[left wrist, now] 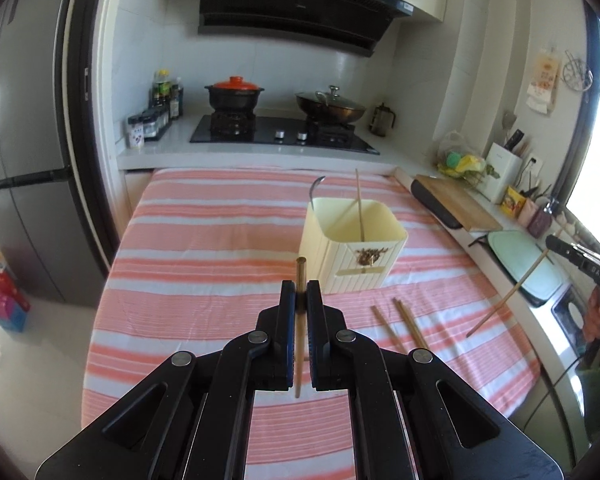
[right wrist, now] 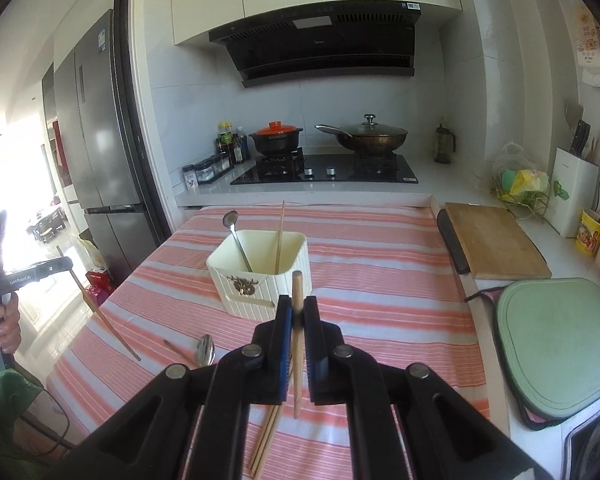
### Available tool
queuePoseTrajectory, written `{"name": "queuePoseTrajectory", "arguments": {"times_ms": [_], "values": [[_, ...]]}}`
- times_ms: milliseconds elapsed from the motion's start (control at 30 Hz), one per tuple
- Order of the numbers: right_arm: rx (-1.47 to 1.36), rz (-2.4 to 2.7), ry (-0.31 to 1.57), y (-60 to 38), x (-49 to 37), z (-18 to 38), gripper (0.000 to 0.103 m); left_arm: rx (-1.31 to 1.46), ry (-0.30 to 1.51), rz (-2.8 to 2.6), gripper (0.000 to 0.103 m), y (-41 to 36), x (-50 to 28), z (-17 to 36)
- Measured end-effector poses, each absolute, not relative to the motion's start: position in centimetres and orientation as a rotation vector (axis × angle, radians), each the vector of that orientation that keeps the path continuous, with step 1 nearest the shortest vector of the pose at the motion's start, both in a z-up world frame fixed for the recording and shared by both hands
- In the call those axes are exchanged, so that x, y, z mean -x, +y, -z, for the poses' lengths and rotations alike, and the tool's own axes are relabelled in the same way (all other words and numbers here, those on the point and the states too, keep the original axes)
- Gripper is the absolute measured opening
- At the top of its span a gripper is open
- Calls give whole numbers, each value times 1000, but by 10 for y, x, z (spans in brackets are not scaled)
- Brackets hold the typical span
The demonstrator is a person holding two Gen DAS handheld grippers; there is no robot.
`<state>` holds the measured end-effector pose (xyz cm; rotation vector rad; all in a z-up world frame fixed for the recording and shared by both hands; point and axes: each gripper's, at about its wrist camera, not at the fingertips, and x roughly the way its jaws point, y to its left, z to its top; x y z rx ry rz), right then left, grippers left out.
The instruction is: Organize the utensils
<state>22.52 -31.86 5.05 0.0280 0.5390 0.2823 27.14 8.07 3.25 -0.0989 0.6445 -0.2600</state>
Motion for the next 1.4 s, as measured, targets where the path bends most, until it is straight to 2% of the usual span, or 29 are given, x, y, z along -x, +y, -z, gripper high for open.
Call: {"name": "queuePoseTrajectory", "arguments": {"times_ms": [500,867,1100,1400], "values": [[-14,-311,477,-298,-273,-95,6,88,504,283,3,68,-286,-90],[-100,-328,366,-280,-356,-138,6,159,396,286,3,47,-361,-131],[-68,-336,420,-256,-415,-109,6,204,465,284,3,20,-429,-105],[-46,-360,764,-232,-492,-27,6,75,746,303,4,-29,-499,-30]]}}
